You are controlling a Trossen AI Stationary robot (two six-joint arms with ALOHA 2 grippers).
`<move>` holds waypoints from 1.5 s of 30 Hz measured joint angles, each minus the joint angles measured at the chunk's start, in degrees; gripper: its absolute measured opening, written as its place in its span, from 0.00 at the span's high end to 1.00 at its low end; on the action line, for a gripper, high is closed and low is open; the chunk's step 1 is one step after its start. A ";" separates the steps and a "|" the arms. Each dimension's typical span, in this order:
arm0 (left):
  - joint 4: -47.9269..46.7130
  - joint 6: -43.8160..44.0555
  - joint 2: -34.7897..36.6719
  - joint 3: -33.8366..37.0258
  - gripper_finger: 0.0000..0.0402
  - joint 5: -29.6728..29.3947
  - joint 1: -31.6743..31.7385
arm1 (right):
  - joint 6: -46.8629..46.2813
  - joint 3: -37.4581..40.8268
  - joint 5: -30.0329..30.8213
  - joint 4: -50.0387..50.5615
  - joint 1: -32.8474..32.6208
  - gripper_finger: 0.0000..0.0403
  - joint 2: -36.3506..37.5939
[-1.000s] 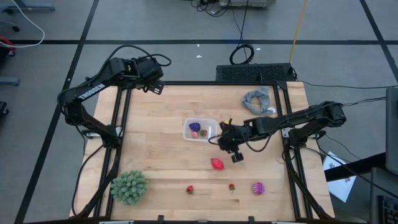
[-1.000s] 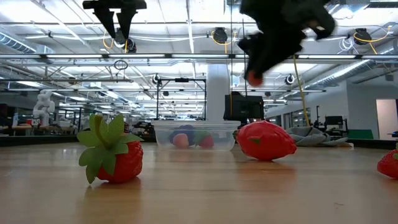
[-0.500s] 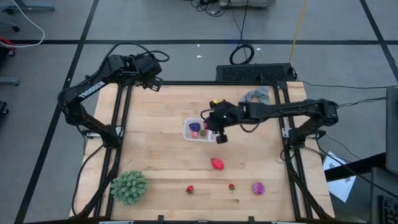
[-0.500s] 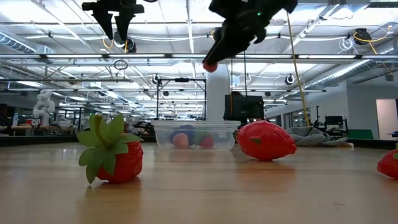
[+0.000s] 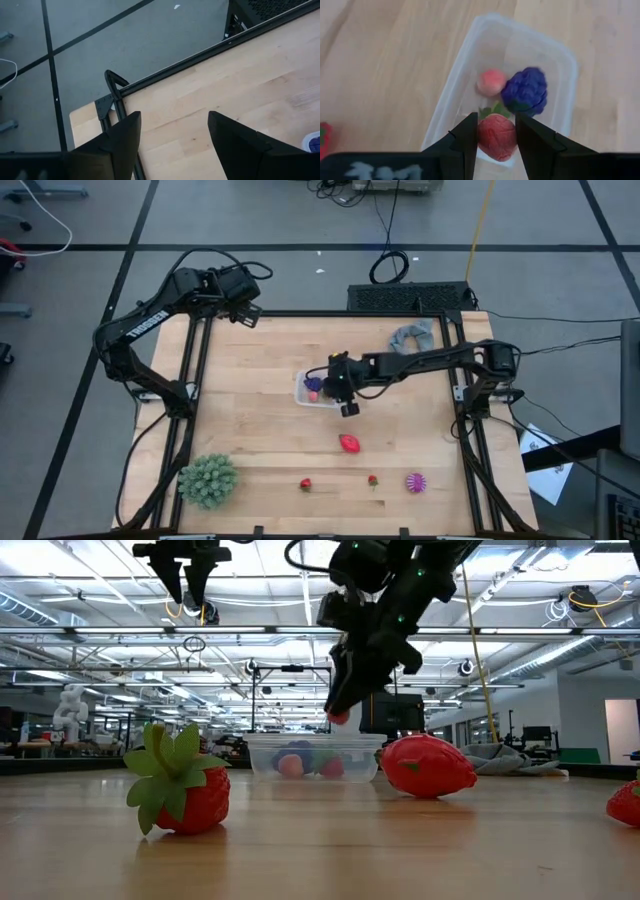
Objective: Pick and placing Produce into tupperware
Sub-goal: Put the apricot into the transparent bin
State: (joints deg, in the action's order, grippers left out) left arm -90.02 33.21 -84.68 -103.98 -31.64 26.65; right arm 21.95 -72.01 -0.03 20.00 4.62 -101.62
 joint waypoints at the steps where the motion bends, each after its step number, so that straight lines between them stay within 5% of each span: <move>1: 0.00 0.00 0.00 0.00 0.41 0.00 0.00 | -0.02 0.02 0.00 0.24 0.14 0.72 -0.38; 45: 0.00 0.04 0.00 0.00 0.41 0.11 -0.04 | 0.16 0.66 -0.24 2.51 4.06 0.72 -3.44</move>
State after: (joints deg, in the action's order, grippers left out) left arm -90.02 33.26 -84.68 -103.98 -31.53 26.61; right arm 22.11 -71.35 -0.27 22.50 8.68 -105.06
